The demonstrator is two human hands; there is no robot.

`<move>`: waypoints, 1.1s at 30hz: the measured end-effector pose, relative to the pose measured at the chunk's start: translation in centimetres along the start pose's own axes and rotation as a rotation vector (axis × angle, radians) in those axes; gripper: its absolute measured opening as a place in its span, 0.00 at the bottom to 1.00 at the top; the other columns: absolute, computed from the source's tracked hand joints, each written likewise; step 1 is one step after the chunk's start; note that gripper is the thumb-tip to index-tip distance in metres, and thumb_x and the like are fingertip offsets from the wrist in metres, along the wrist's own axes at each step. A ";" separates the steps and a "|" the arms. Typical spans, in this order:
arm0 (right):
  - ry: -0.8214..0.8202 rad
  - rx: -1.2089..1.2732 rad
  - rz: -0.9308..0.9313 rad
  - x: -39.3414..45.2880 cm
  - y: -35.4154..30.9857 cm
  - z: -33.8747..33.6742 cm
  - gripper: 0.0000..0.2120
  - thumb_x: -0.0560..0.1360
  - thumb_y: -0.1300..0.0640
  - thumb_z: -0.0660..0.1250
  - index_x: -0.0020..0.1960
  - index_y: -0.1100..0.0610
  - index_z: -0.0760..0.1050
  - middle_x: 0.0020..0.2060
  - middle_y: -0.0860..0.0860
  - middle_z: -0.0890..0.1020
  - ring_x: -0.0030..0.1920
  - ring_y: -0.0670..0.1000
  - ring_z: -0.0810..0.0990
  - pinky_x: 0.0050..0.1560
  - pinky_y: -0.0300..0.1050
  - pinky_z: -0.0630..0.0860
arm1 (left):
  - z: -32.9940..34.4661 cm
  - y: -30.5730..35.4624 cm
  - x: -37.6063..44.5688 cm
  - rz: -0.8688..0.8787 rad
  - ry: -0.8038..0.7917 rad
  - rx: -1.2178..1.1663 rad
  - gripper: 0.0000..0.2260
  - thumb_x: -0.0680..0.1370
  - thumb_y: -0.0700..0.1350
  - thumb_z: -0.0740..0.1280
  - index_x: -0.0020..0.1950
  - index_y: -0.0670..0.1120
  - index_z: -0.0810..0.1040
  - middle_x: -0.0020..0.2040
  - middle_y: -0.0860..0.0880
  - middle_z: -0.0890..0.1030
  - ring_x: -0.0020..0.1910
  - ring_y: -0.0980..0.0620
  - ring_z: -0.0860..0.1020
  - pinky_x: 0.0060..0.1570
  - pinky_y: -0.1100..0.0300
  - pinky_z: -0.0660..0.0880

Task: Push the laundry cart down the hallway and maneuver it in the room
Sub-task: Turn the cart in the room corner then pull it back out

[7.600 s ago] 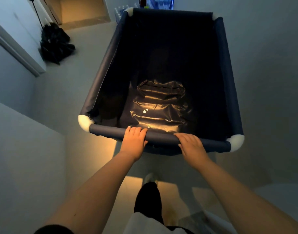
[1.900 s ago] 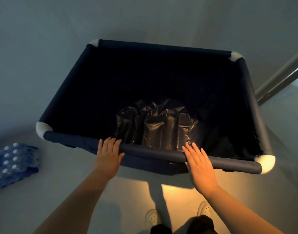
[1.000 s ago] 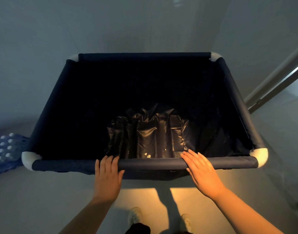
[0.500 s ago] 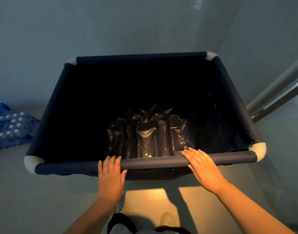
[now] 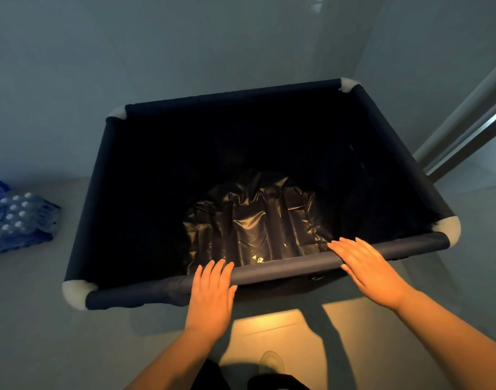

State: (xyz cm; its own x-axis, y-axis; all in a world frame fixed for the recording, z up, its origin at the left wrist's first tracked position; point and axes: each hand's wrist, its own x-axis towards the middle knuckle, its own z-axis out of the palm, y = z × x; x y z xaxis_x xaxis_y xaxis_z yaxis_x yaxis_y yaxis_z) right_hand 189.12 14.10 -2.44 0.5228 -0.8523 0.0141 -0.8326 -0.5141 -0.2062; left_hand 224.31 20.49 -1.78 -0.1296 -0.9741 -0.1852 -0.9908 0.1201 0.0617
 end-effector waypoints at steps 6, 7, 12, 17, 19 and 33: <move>0.049 0.009 0.083 2.2 -1.9 0.8 0.23 0.76 0.61 0.65 0.69 0.57 0.67 0.65 0.54 0.75 0.68 0.55 0.69 0.70 0.54 0.60 | -0.3 -3.5 4.0 0.075 0.129 0.009 0.18 0.76 0.46 0.66 0.63 0.40 0.74 0.56 0.41 0.79 0.57 0.41 0.76 0.65 0.40 0.67; 0.059 0.003 0.096 2.8 -2.5 1.0 0.23 0.75 0.62 0.66 0.69 0.58 0.68 0.64 0.54 0.75 0.67 0.56 0.70 0.70 0.54 0.61 | -0.6 -4.2 4.7 0.073 0.141 0.006 0.19 0.74 0.45 0.69 0.62 0.40 0.74 0.56 0.41 0.79 0.56 0.40 0.76 0.64 0.39 0.67; 0.095 -0.019 0.183 6.1 -5.7 1.9 0.23 0.73 0.63 0.68 0.67 0.58 0.70 0.63 0.54 0.77 0.66 0.56 0.72 0.68 0.55 0.63 | -2.4 -8.2 8.4 0.098 0.136 0.031 0.21 0.71 0.45 0.73 0.60 0.37 0.75 0.53 0.38 0.80 0.54 0.38 0.77 0.62 0.37 0.69; 0.092 -0.010 0.263 9.9 -8.7 3.0 0.23 0.73 0.62 0.68 0.68 0.58 0.69 0.63 0.53 0.77 0.67 0.56 0.71 0.68 0.56 0.63 | -3.5 -12.7 12.2 0.125 0.121 0.044 0.20 0.73 0.45 0.72 0.61 0.36 0.74 0.55 0.37 0.79 0.56 0.37 0.75 0.65 0.38 0.66; 0.076 -0.008 0.294 11.4 -9.8 3.5 0.24 0.74 0.61 0.67 0.69 0.57 0.68 0.64 0.53 0.76 0.68 0.55 0.70 0.69 0.55 0.62 | -3.8 -14.6 13.7 0.150 0.124 0.048 0.20 0.73 0.45 0.72 0.60 0.36 0.75 0.54 0.37 0.79 0.56 0.37 0.76 0.65 0.38 0.66; 0.092 -0.032 0.441 22.0 -17.4 5.6 0.25 0.74 0.61 0.66 0.70 0.57 0.65 0.66 0.54 0.74 0.69 0.55 0.68 0.71 0.53 0.56 | -5.4 -26.4 21.9 0.289 0.125 0.050 0.21 0.74 0.47 0.68 0.61 0.36 0.74 0.55 0.36 0.78 0.58 0.36 0.75 0.64 0.37 0.67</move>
State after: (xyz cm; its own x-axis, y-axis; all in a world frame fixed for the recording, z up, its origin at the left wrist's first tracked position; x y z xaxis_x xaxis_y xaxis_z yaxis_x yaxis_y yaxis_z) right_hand 216.11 4.87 -4.06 0.0992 -0.9949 0.0193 -0.9782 -0.1011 -0.1815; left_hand 247.84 -5.02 -2.15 -0.4037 -0.9138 -0.0447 -0.9146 0.4019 0.0455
